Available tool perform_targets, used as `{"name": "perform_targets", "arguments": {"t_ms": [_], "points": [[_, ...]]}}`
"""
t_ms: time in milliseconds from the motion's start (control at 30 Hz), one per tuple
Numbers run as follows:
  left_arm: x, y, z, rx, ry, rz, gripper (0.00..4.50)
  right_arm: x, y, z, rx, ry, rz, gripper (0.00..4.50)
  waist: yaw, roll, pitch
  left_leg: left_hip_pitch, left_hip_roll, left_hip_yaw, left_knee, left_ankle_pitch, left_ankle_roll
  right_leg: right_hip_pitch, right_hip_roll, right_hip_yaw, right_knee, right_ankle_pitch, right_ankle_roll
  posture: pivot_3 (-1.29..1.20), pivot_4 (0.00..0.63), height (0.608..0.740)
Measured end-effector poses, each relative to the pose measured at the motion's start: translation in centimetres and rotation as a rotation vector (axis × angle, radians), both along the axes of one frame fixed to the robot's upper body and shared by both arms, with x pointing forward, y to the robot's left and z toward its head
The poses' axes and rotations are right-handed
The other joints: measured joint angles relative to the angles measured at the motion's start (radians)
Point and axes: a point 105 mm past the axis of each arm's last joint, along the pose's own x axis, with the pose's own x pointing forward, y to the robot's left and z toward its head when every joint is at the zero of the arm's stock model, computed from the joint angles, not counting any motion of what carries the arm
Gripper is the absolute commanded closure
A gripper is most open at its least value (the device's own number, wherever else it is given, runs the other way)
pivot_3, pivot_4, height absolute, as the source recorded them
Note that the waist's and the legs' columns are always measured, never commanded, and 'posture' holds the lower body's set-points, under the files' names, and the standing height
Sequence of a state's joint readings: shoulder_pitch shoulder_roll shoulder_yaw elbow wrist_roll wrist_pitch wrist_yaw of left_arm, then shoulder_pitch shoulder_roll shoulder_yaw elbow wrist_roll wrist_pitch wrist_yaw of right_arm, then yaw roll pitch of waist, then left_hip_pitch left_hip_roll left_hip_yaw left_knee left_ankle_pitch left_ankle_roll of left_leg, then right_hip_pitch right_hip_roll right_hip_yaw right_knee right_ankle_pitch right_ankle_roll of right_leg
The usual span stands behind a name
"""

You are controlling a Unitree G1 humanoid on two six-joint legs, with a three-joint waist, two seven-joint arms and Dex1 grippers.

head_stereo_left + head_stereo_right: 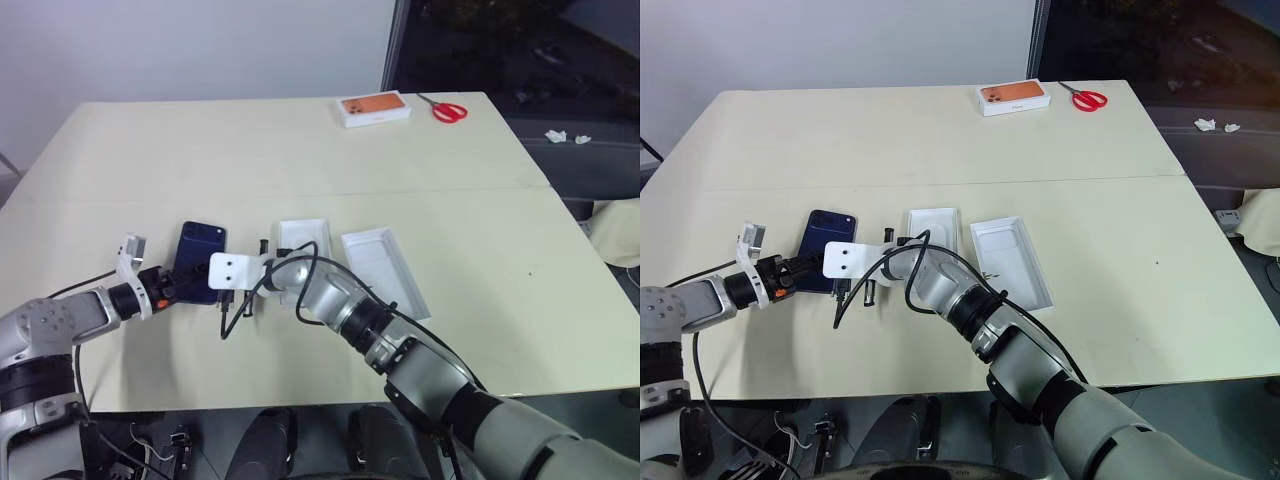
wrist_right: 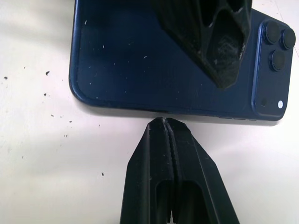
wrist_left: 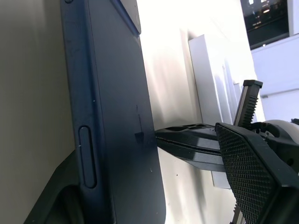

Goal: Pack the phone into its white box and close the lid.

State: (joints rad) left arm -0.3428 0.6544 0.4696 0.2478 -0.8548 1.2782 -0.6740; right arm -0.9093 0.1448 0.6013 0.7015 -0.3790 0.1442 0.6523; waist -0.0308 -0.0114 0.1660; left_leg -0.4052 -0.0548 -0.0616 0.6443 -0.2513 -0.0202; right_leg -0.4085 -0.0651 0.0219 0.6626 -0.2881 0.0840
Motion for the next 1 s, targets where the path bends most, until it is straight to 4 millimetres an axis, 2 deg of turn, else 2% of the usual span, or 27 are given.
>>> {"name": "perform_targets", "arguments": {"t_ms": [67, 200, 467, 567, 833, 900, 1000], "points": [[-0.1, 0.4, -0.2, -0.003, 0.008, 0.019, 1.78, -0.1, 0.0, 0.0, 0.001, -0.003, 0.005, 4.50, -0.006, 0.000, 0.000, 0.000, 0.000, 0.000, 0.000, 0.000, 0.000, 0.000, 0.000, 0.000, 0.000, 0.000, 0.000, 0.00, 0.150, 0.740], [-0.3, 0.8, -1.1, -0.003, 0.042, 0.052, 3.72, -0.1, 0.0, 0.0, 0.002, -0.008, 0.010, 4.50, -0.012, 0.000, 0.000, 0.000, 0.000, 0.000, -0.001, 0.000, 0.000, -0.001, 0.000, 0.000, 0.000, 0.000, 0.000, 0.00, 0.150, 0.740], [-0.7, 0.4, -1.6, -0.061, 0.058, 0.051, 3.72, 0.0, -0.1, 0.0, -0.003, -0.017, 0.012, 4.50, -0.012, -0.001, 0.000, 0.000, 0.000, 0.000, -0.001, 0.000, 0.000, 0.000, 0.000, 0.000, 0.000, 0.000, 0.000, 0.00, 0.150, 0.740], [-0.9, 0.1, -1.4, -0.110, 0.042, 0.044, 4.40, 0.0, -0.2, -0.1, -0.003, -0.017, 0.011, 4.50, -0.011, 0.000, 0.000, 0.000, 0.000, 0.000, -0.001, 0.000, 0.000, 0.000, 0.000, 0.000, 0.000, 0.000, 0.000, 0.00, 0.150, 0.740], [-1.2, 0.3, -1.5, -0.144, 0.037, 0.061, 4.45, 0.1, -0.3, -0.1, 0.006, -0.022, 0.006, 4.50, -0.012, 0.000, -0.001, 0.002, 0.000, 0.000, -0.002, -0.001, 0.001, 0.001, 0.000, 0.000, 0.000, 0.000, 0.000, 0.00, 0.150, 0.740], [-1.3, 0.4, -1.4, -0.154, 0.032, 0.069, 4.45, 0.2, -0.5, 0.1, 0.053, 0.024, -0.016, 4.50, -0.013, 0.000, 0.000, 0.002, 0.000, 0.000, -0.002, -0.001, 0.001, 0.001, 0.000, 0.000, 0.000, 0.000, 0.000, 0.00, 0.150, 0.740], [-1.4, 1.0, -1.1, -0.215, 0.012, 0.099, 4.45, 0.5, -1.1, 1.5, 0.208, 0.172, -0.064, 4.50, -0.015, 0.000, 0.000, 0.002, 0.001, 0.000, -0.003, -0.001, 0.001, 0.000, 0.000, 0.000, 0.000, 0.000, 0.000, 0.00, 0.150, 0.740]]}}
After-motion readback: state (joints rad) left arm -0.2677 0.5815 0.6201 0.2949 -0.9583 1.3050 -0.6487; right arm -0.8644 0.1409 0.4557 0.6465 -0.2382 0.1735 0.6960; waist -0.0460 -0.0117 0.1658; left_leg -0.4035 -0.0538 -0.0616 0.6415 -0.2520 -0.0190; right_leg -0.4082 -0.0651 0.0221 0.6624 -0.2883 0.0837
